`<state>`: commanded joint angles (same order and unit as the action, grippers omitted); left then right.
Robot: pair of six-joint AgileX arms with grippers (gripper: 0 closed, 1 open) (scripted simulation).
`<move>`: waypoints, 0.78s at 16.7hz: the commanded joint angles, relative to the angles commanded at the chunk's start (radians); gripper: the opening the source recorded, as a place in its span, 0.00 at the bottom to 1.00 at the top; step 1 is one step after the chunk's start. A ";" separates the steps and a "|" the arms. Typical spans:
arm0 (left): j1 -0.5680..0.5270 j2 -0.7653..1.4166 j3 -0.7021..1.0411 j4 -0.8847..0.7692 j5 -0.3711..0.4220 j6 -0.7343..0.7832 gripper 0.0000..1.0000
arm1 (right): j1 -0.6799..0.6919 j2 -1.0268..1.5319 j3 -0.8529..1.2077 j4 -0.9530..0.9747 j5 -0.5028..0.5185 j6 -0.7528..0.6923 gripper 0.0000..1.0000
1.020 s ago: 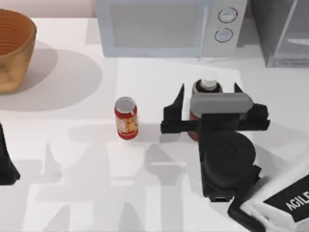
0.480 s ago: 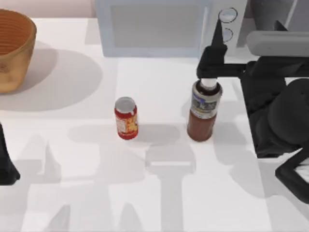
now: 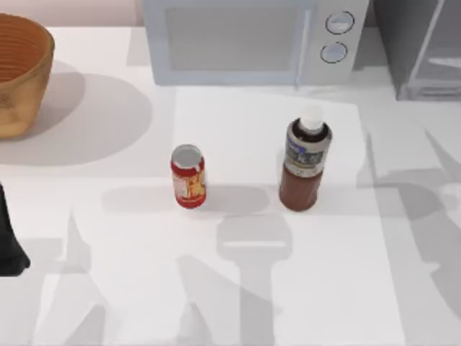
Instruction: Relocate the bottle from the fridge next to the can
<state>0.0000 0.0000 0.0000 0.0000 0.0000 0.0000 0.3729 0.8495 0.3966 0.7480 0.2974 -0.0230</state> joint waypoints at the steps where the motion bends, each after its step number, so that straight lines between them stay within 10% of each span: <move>1: 0.000 0.000 0.000 0.000 0.000 0.000 1.00 | -0.044 -0.101 -0.038 -0.076 -0.040 0.001 1.00; 13: 0.000 0.000 0.000 0.000 0.000 0.000 1.00 | -0.373 -0.850 -0.397 -0.748 -0.297 0.023 1.00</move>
<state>0.0000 0.0000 0.0000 0.0000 0.0000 0.0000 0.0000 0.0000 0.0000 0.0000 0.0000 0.0000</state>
